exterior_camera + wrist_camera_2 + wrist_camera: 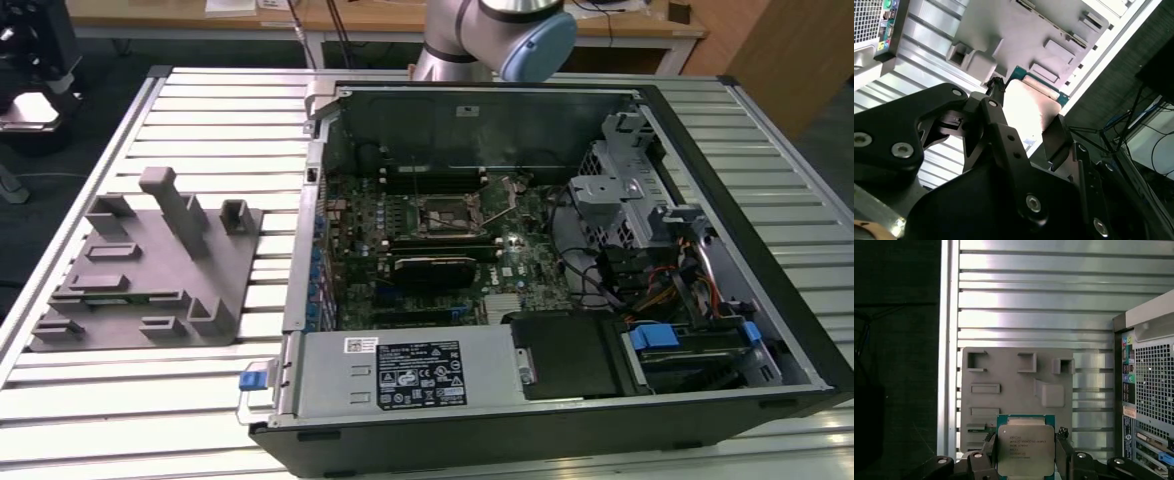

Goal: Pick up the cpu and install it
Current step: 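Pick up the cpu and move it towards the insertion slot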

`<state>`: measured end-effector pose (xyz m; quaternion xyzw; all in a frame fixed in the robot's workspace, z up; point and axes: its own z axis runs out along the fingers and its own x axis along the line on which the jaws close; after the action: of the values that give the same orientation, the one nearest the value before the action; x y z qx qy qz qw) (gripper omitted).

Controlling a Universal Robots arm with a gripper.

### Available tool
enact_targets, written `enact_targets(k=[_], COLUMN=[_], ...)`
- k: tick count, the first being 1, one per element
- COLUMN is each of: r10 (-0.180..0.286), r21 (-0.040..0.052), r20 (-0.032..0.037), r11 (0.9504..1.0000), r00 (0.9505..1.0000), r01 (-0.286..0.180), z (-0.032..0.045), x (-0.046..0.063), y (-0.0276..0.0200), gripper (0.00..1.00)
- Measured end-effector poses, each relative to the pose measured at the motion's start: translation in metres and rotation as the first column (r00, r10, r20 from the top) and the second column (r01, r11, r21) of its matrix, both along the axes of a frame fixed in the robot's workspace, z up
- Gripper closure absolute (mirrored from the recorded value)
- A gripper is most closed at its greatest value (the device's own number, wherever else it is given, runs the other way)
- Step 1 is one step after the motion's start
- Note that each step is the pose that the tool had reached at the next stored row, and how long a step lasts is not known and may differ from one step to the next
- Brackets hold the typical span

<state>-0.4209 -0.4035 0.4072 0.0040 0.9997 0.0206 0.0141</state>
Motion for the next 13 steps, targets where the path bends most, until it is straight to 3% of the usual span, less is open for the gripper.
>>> enact_targets(k=[13], r10=[0.000], r21=[0.0000], r20=[0.0000], r11=[1.0000], r00=[1.0000], r01=[0.000], z=[0.0000], x=[0.027], y=[0.0001], gripper=[0.45])
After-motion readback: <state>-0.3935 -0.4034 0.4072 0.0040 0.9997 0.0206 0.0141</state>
